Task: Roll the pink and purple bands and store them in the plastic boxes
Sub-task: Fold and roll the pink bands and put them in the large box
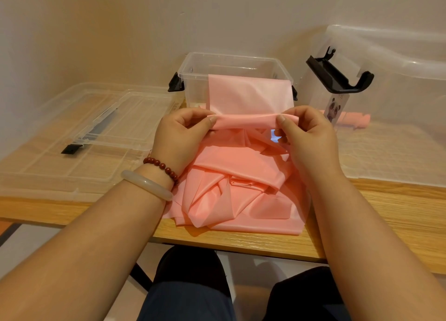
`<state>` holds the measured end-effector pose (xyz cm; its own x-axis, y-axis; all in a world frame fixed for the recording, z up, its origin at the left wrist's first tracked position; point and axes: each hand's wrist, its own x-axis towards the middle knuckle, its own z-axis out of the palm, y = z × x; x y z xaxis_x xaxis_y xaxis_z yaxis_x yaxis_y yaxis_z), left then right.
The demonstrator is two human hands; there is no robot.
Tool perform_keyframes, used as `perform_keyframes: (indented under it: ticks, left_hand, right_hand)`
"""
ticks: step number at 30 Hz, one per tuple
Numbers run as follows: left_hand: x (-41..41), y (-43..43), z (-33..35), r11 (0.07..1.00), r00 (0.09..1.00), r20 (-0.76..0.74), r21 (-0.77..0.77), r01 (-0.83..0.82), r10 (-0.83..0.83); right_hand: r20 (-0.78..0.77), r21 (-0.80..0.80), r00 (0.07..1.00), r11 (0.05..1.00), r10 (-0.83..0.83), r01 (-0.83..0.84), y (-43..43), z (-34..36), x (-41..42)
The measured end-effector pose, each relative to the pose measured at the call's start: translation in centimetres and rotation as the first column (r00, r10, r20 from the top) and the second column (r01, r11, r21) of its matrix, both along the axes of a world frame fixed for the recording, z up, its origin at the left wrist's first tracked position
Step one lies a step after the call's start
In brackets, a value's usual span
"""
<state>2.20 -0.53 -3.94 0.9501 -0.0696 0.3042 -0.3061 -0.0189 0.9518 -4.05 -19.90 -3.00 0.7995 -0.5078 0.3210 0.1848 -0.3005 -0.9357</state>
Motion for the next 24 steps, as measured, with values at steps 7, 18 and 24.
perform_keyframes:
  ticks: [7, 18, 24]
  left_hand:
    - [-0.15, -0.05, 0.15, 0.999, 1.0, 0.005, -0.043, 0.018, -0.018]
    - [0.1, 0.2, -0.05, 1.0, 0.999, 0.043, 0.023, -0.02, 0.019]
    - [-0.01, 0.13, 0.01, 1.0, 0.999, 0.05, 0.028, 0.003, -0.004]
  right_hand:
    - [-0.001, -0.007, 1.0, 1.0, 0.001, -0.001, 0.14, 0.23, -0.17]
    - [-0.002, 0.03, 1.0, 0.999, 0.022, -0.022, 0.47, 0.5, -0.63]
    - [-0.017, 0.016, 1.0, 1.0, 0.002, -0.002, 0.2, 0.28, -0.33]
